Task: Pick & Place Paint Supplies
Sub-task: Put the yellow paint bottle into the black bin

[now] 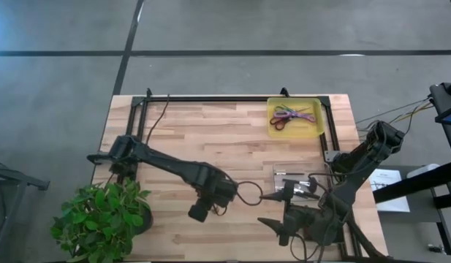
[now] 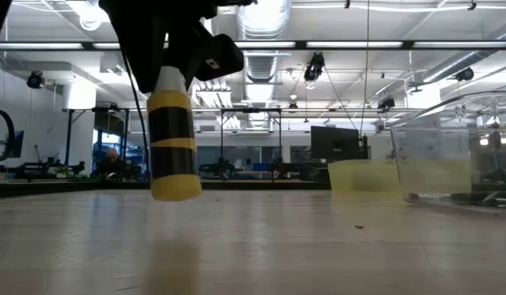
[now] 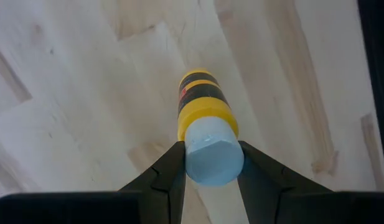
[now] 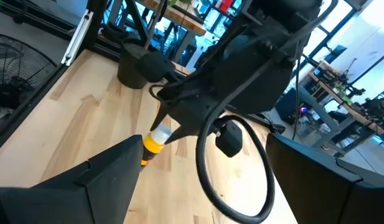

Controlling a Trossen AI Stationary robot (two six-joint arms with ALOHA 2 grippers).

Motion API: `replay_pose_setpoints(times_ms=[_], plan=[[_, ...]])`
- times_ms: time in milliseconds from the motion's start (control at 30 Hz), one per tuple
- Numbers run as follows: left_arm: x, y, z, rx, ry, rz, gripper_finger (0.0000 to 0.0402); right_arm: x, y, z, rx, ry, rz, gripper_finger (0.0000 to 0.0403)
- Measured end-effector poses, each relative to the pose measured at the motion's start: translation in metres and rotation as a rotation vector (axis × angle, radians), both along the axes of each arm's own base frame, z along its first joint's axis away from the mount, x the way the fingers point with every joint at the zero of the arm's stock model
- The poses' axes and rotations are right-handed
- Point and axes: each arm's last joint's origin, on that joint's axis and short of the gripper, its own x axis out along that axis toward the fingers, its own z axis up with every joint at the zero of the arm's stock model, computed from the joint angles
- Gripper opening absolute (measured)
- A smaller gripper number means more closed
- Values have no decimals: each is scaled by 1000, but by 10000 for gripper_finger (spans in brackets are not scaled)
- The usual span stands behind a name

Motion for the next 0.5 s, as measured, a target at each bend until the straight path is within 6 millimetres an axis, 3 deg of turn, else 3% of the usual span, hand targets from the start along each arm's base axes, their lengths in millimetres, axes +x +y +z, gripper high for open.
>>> replay_pose_setpoints(times_ms=[500], plan=[[-3, 2, -6, 60, 24, 37, 117, 0, 0, -1, 1, 1, -1, 338]])
